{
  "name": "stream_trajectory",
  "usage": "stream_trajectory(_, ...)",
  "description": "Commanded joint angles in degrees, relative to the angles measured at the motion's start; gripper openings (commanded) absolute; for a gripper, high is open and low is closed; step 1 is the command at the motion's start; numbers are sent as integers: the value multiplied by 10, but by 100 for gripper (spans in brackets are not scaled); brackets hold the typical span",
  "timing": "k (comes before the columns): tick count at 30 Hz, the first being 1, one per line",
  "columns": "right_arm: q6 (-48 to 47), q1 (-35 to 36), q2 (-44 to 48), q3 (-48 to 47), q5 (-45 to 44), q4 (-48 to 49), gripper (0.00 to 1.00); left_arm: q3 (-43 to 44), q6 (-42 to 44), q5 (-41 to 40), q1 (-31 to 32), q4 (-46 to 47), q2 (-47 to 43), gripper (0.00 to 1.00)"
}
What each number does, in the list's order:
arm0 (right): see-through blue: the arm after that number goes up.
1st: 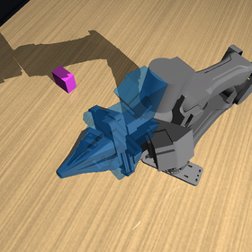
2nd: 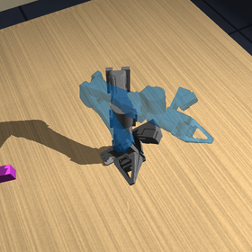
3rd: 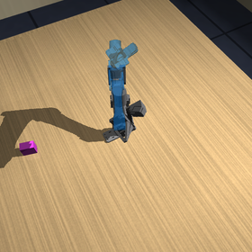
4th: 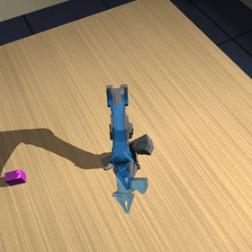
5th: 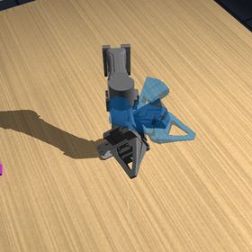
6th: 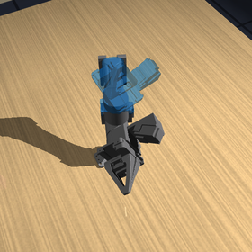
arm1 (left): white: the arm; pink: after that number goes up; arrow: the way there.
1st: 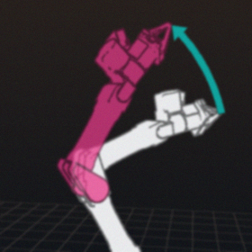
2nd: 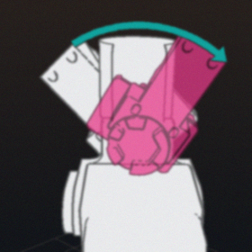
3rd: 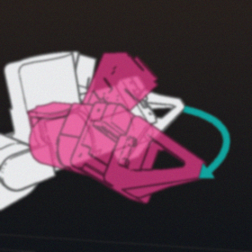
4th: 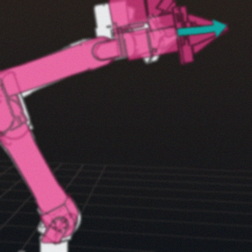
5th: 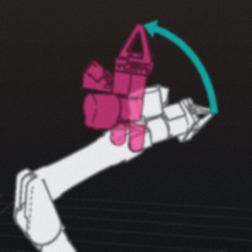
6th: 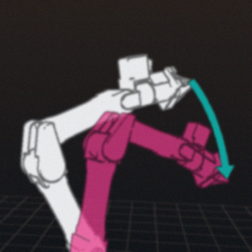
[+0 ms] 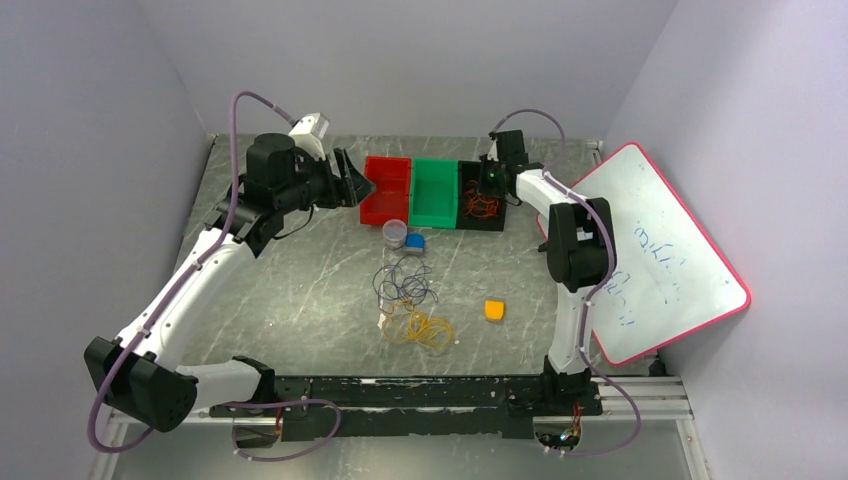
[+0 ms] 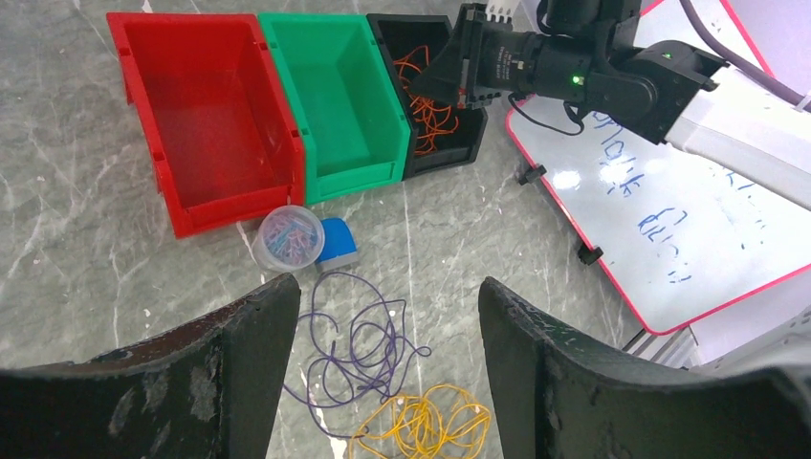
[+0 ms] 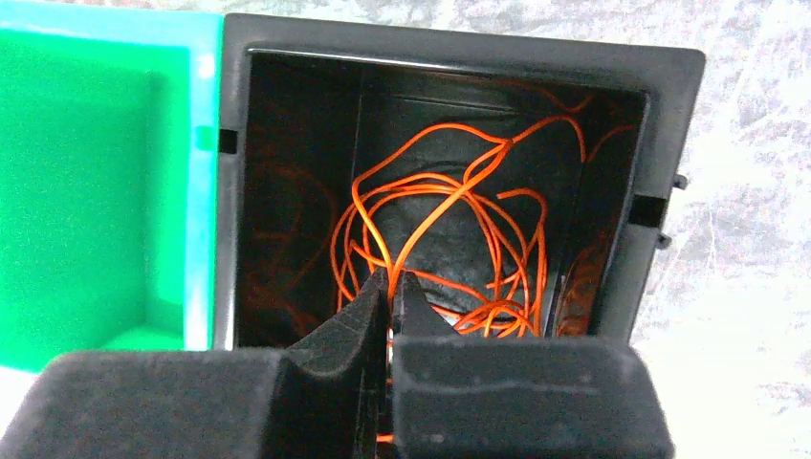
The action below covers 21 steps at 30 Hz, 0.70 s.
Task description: Untangle the cables
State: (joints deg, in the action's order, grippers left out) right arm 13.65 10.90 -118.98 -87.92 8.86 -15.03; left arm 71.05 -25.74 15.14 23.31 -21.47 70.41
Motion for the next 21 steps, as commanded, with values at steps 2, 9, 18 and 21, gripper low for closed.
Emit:
stream_trajectory(2, -22, 16, -21, -31, -24, -14, 0, -11, -3, -14, -4, -2, 3, 74)
stream_trajectory(9, -36, 29, -31, -45, -44, -24, 2, -11, -3, -23, -5, -9, 8, 74)
stream_trajectory(18, -43, 32, 13, -25, -56, -11, 26, -11, 4, -39, -5, -17, 14, 76)
stream_trajectory(21, -44, 32, 29, -19, -58, -10, 38, -9, 6, -53, -5, -23, 15, 77)
